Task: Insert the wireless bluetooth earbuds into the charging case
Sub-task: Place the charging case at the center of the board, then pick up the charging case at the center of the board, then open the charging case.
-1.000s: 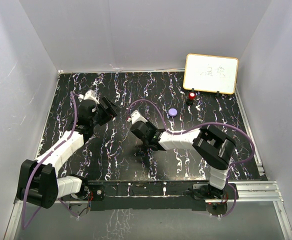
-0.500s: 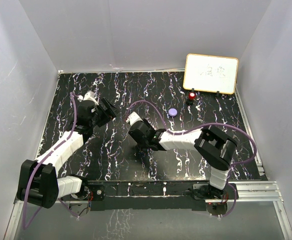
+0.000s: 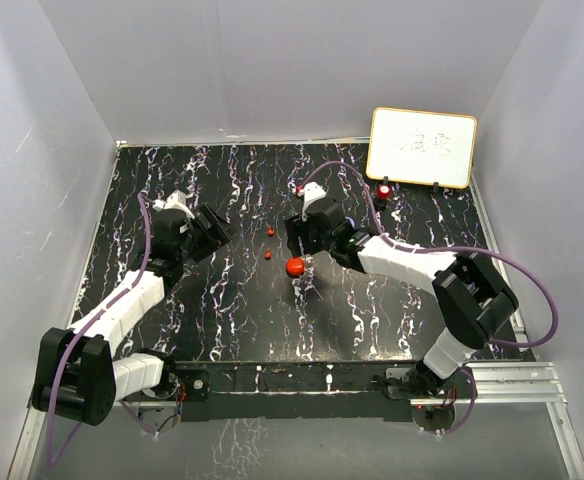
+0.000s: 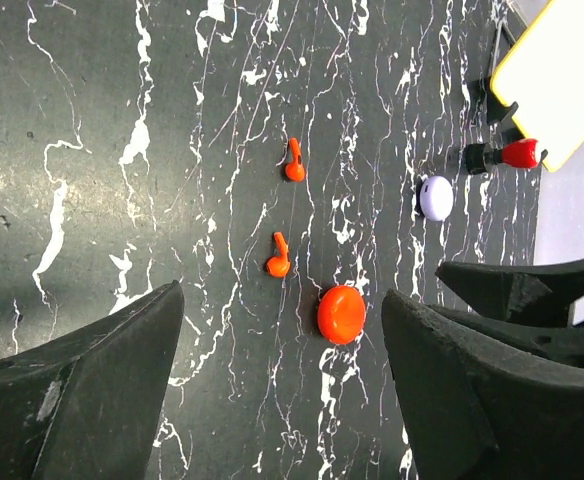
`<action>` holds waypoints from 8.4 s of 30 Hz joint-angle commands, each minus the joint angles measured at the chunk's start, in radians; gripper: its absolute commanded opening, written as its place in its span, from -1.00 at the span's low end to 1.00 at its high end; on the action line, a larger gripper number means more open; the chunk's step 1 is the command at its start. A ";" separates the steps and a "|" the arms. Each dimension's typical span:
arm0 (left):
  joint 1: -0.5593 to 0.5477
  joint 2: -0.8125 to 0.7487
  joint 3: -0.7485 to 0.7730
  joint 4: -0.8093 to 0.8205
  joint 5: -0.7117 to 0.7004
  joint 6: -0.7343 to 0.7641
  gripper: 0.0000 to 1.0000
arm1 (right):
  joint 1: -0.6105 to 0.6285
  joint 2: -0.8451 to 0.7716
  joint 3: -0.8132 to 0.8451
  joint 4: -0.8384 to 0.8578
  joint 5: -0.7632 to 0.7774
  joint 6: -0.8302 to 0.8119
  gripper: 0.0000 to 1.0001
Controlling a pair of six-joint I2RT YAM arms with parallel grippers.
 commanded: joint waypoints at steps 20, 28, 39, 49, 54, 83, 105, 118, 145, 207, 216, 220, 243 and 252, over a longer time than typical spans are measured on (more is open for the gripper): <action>0.007 -0.036 -0.069 0.105 0.138 0.016 0.58 | -0.126 0.113 -0.107 0.198 -0.491 0.221 0.26; 0.006 -0.028 -0.075 0.115 0.139 0.015 0.58 | -0.120 0.080 -0.144 0.211 -0.521 0.236 0.26; 0.005 -0.027 -0.082 0.113 0.139 0.015 0.58 | -0.092 0.020 -0.160 0.226 -0.534 0.217 0.27; 0.006 -0.019 -0.083 0.125 0.152 0.014 0.58 | -0.094 -0.019 -0.122 0.079 -0.292 -0.013 0.34; 0.007 -0.001 -0.088 0.142 0.161 0.011 0.58 | -0.099 0.045 -0.101 0.131 -0.372 -0.008 0.36; 0.007 -0.034 -0.113 0.131 0.155 0.008 0.59 | -0.016 0.092 -0.086 0.217 -0.516 0.145 0.38; 0.006 -0.005 -0.179 0.237 0.351 -0.010 0.63 | -0.008 0.087 -0.072 0.151 -0.386 -0.225 0.37; 0.006 0.031 -0.201 0.268 0.406 -0.048 0.97 | 0.028 0.202 -0.031 0.163 -0.386 -0.319 0.35; 0.014 0.057 -0.201 0.236 0.384 -0.086 0.89 | 0.090 0.159 -0.123 0.263 -0.242 -0.353 -0.48; -0.055 0.096 -0.250 0.596 0.630 -0.220 -0.45 | 0.090 -0.070 -0.142 0.466 -0.522 -0.316 -0.62; -0.058 0.098 -0.252 0.600 0.621 -0.229 -1.00 | 0.090 -0.065 -0.131 0.470 -0.493 -0.287 0.13; -0.058 0.071 -0.242 0.555 0.584 -0.210 -1.00 | 0.089 -0.098 -0.151 0.476 -0.446 -0.264 0.43; -0.056 0.082 -0.169 0.571 0.536 -0.175 -1.00 | 0.012 -0.211 -0.198 0.427 -0.275 0.061 0.61; -0.055 0.071 -0.161 0.575 0.548 -0.180 -1.00 | 0.012 -0.172 -0.199 0.438 -0.273 0.065 0.61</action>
